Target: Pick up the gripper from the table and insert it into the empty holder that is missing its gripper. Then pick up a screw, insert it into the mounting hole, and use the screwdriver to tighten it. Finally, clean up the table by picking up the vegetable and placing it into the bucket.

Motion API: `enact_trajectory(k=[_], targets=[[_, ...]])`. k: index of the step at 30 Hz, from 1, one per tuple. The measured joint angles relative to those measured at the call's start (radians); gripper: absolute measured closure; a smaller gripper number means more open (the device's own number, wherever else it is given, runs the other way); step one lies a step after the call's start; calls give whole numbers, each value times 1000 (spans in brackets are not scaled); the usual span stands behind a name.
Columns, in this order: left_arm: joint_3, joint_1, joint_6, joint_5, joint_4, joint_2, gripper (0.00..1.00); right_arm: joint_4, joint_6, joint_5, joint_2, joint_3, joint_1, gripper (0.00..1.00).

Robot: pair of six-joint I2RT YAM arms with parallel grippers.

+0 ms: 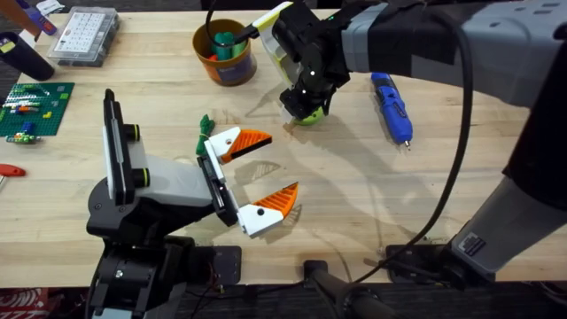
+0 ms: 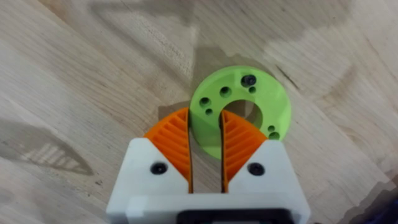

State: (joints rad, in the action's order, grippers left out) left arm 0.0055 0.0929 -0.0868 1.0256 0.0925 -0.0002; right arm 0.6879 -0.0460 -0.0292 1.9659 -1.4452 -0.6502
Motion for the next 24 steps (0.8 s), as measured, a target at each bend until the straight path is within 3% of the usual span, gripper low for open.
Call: enact_trajectory(k=[16,18,21,22,24], targets=[[0,0,0,1,1,0,14,1,-3,0,0,0,0,778],[0,0,0,0,1,0,14,-1,-4,0,-1,0,0,940],[0,0,0,1,1,0,14,-3,-4,0,-2,0,0,976],[0,0,0,1,1,0,14,-3,-3,0,-2,0,0,959],[0,0,0,1,1,0,14,2,-1,0,-2,1,0,767]])
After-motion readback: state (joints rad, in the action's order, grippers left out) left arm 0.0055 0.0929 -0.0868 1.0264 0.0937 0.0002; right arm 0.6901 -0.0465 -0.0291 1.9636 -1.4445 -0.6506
